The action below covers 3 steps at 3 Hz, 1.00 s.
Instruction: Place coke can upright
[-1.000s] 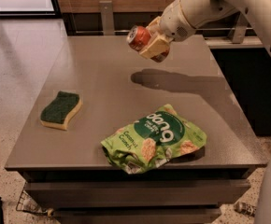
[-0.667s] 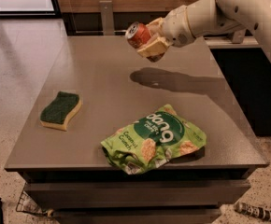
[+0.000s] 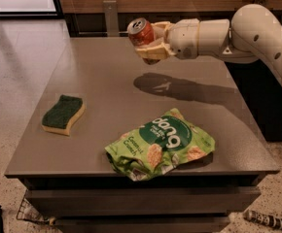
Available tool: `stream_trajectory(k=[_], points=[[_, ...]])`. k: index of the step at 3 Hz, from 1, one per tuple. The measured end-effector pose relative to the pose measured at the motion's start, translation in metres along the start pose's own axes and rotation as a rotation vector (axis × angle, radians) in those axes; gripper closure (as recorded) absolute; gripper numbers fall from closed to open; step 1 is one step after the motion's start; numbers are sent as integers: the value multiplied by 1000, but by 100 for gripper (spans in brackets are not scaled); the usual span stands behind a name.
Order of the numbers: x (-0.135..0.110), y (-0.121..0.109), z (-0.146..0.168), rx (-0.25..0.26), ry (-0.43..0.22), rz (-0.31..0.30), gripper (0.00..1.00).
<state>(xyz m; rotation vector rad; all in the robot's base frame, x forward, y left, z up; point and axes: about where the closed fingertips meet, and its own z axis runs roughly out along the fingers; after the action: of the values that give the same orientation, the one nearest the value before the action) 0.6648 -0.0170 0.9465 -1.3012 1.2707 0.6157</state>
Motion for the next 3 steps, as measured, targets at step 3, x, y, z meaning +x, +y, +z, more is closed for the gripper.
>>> stream_trajectory(k=[3], points=[[-6, 13, 17, -45, -98, 48, 100]])
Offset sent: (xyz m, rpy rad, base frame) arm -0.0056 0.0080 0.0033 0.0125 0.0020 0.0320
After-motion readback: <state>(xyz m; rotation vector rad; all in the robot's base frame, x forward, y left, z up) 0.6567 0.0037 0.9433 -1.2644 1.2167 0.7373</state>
